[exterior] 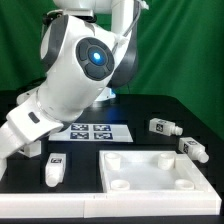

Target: Assemble one leg

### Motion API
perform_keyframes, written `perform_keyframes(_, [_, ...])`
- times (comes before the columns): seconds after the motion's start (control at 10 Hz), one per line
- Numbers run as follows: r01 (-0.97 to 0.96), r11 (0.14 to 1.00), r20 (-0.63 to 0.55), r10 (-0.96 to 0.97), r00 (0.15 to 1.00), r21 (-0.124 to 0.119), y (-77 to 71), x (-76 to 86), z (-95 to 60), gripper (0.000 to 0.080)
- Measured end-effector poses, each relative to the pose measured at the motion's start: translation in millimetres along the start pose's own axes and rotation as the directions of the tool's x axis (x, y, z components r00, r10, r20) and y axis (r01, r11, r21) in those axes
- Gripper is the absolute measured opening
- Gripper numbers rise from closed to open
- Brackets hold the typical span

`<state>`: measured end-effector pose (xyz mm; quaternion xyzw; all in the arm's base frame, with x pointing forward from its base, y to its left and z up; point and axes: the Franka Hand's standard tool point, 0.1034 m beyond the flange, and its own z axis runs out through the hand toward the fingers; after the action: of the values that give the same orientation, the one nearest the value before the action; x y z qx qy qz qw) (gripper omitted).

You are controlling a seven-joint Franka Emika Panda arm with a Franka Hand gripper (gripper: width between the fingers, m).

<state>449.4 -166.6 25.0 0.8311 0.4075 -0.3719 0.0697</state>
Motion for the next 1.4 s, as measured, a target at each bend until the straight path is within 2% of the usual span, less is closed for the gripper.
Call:
perform_keyframes(0.1, [-0.065, 0.998, 0.008, 0.065, 0.998, -0.007, -2.1, 0.6, 1.2, 0.0649])
perform_keyframes(0.2, [-0.173, 0.984, 0.031, 0.174, 0.984, -0.033, -9.7, 3.0, 2.8, 0.0649])
perform_keyframes(0.3, [-0.267, 0.96, 0.039, 0.271, 0.962, -0.079, -20.0, 11.5, -3.4, 0.0649])
perform_keyframes(0.4, [-0.263, 0.961, 0.032, 0.266, 0.963, -0.087, -22.0, 16.6, -5.2, 0.0649])
perform_keyframes(0.8, [-0.255, 0.964, 0.038, 0.259, 0.965, -0.078, -19.5, 14.2, -0.5, 0.0649])
perform_keyframes(1.0, [-0.256, 0.965, 0.123, 0.261, 0.958, -0.052, -5.5, 11.4, 13.4, 0.0649])
perform_keyframes(1.1, [-0.262, 0.963, 0.128, 0.267, 0.955, -0.056, -3.4, 12.6, 14.4, 0.0649])
perform_keyframes(1.4, [-0.277, 0.959, 0.139, 0.282, 0.949, -0.057, -10.8, 12.4, 21.6, 0.0649])
